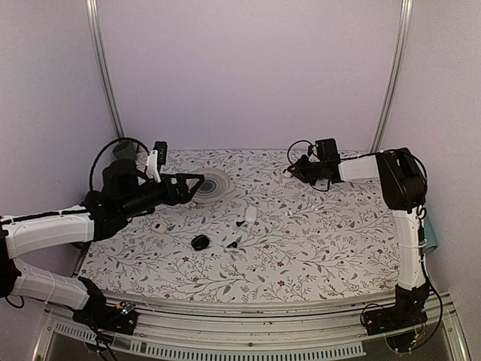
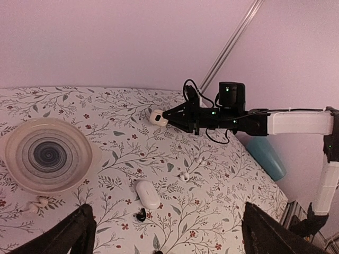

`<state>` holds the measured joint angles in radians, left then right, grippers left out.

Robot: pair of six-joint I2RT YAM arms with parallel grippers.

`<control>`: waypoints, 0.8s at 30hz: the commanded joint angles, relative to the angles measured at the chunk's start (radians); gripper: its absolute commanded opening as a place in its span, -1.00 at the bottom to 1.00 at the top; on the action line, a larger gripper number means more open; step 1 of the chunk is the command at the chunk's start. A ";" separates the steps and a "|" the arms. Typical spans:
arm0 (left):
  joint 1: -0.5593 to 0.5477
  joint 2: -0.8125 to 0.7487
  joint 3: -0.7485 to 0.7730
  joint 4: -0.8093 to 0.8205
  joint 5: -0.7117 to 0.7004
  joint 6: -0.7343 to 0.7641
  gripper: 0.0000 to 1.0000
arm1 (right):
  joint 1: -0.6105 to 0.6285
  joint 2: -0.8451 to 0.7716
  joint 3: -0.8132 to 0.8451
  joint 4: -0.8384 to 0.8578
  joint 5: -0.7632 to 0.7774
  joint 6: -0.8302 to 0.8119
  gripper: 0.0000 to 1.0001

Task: Insert the wireless bluetooth earbuds into the charging case
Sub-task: Place the charging case at the center of the board.

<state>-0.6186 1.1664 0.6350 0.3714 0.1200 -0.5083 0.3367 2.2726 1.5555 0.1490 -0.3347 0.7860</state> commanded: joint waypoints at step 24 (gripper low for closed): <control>0.012 0.003 0.048 -0.023 -0.004 0.007 0.92 | -0.037 0.134 0.163 -0.153 0.048 -0.032 -0.55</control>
<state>-0.6186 1.1706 0.6628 0.3527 0.1184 -0.5011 0.3065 2.3970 1.6978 0.0666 -0.3222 0.7811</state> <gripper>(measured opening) 0.960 0.214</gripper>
